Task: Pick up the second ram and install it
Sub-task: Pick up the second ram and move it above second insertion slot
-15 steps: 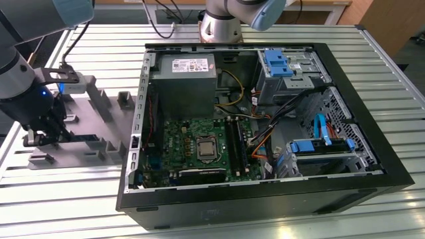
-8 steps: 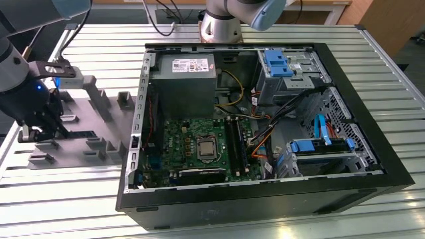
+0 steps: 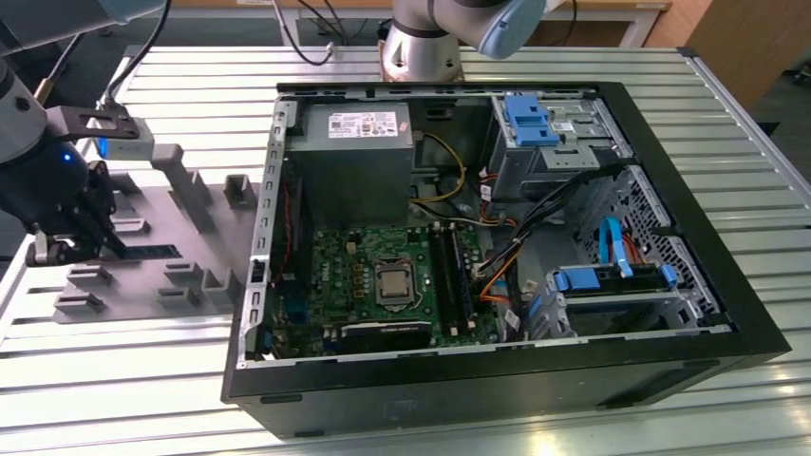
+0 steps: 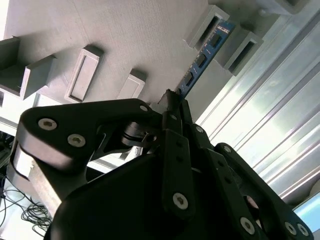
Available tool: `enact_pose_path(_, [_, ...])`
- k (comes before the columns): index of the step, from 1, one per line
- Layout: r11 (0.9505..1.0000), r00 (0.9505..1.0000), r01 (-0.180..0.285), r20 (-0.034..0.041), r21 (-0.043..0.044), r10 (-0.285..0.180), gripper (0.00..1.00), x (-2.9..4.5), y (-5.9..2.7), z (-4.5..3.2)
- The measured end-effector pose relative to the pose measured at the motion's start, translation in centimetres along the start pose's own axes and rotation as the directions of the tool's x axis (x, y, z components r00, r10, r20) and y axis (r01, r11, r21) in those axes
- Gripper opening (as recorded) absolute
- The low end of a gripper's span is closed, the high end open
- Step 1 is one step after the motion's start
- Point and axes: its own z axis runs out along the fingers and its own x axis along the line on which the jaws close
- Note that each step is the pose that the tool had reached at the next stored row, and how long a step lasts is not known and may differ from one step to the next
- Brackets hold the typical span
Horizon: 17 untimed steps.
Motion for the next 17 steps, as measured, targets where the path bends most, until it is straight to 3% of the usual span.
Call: enact_pose_path(17, [1.0000,1.0000,0.000,0.0001,0.0003,0.000,0.14,-0.01,0.02,-0.56])
